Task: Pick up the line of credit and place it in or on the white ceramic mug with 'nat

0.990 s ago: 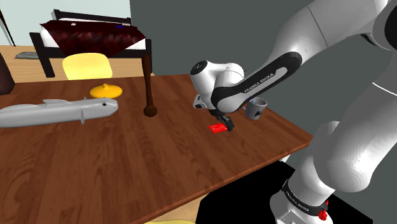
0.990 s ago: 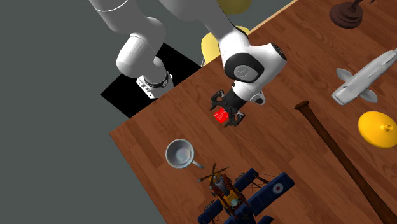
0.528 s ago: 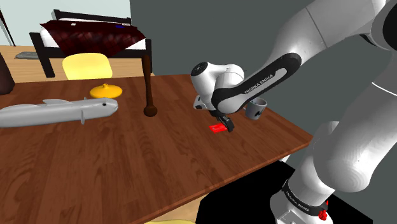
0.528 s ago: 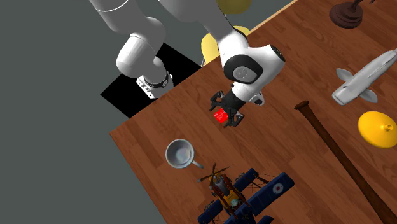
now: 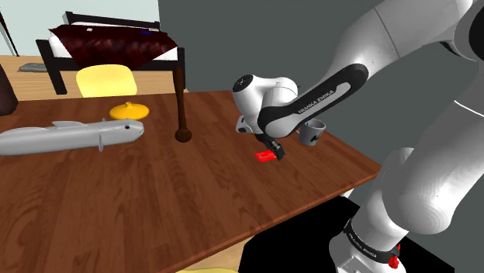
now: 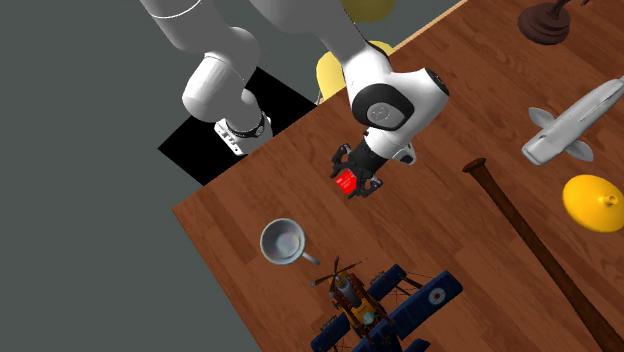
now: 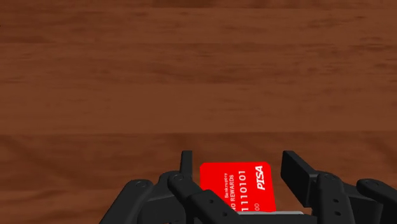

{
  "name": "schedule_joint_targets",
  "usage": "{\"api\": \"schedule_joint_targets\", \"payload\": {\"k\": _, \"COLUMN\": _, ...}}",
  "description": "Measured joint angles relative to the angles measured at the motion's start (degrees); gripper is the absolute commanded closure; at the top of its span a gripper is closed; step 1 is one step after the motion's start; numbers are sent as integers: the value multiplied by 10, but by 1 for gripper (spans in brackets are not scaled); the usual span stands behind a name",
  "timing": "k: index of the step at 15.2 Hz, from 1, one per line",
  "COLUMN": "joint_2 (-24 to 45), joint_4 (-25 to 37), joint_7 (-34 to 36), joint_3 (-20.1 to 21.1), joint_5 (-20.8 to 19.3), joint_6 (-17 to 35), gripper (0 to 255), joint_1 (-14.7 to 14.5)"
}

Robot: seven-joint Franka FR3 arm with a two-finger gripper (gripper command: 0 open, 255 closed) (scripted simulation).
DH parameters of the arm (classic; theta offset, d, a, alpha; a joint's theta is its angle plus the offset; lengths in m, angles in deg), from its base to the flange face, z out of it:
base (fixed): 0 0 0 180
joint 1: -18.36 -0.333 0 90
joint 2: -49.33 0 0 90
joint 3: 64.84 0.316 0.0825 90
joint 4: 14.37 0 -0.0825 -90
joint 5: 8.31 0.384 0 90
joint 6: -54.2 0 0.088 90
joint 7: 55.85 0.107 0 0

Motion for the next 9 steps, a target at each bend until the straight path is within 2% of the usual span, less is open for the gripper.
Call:
{"api": "schedule_joint_targets", "payload": {"k": 4, "joint_2": -3, "joint_4": 1, "joint_7": -2, "joint_3": 0, "joint_5": 1, "joint_6": -2, "gripper": 255, "joint_1": 0}}
{"api": "schedule_joint_targets", "payload": {"k": 9, "joint_2": -24, "joint_4": 11, "joint_7": -20, "joint_3": 0, "joint_5": 10, "joint_6": -30, "gripper": 255, "joint_1": -1}}
